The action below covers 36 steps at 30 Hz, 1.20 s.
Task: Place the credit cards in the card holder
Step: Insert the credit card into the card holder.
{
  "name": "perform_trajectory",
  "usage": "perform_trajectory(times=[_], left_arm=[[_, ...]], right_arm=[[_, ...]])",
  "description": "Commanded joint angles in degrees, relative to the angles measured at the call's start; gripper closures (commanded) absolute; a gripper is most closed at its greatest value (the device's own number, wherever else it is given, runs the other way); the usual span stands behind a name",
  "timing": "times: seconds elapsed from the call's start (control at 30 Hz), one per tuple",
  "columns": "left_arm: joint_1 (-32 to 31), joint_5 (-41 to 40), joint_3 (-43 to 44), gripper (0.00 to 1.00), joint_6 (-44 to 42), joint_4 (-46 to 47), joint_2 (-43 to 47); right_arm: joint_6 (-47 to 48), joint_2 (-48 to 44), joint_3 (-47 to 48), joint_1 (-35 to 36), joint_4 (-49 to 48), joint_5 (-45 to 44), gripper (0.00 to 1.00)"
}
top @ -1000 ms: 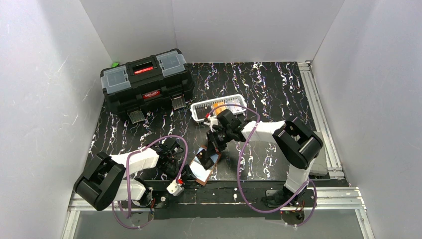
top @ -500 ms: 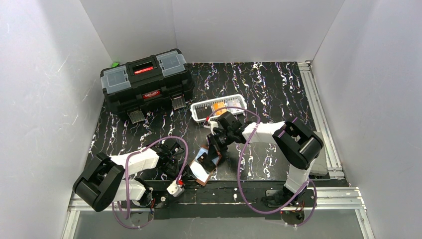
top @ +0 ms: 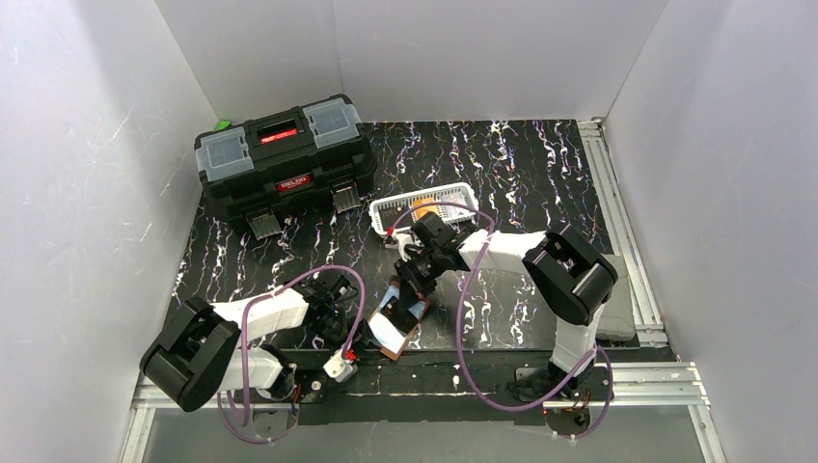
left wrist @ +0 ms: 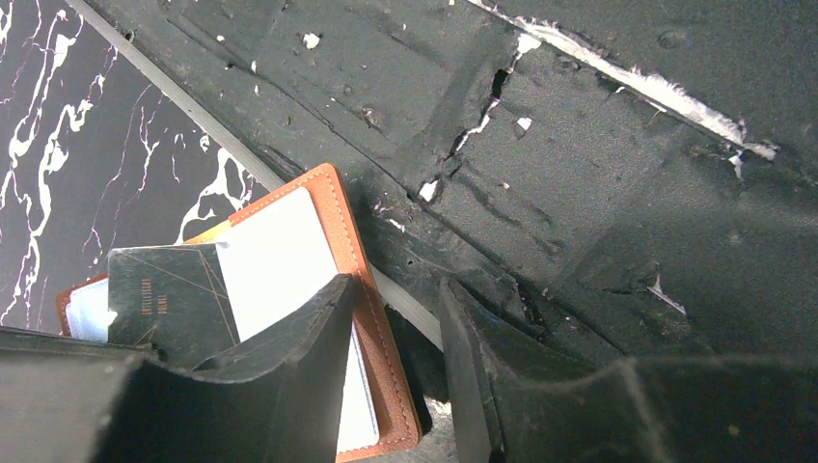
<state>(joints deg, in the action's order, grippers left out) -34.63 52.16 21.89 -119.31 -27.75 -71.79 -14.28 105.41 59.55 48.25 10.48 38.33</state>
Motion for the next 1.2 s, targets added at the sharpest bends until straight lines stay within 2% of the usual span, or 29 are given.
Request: perform_trajectory(times=[0.0,0.73,1.17], left_arm=[[0.09,-8.08,-0.36,0.65,-7.75,4.98,-0.11],[-0.26,-8.48,-0.97,0.66,-7.92,5.23,0.35],[-0.52,-8.83,-1.15,0.67,-8.42,5.24,0.30]], right_arm=[[2.86,2.00,2.34,1.92,3.22,-1.79,0.99],[8.89,6.89,9.53,4.23,12.29,-2.59,0.99],[13.94,9.60,13.92,5.01,18.45,-6.00,0.99]])
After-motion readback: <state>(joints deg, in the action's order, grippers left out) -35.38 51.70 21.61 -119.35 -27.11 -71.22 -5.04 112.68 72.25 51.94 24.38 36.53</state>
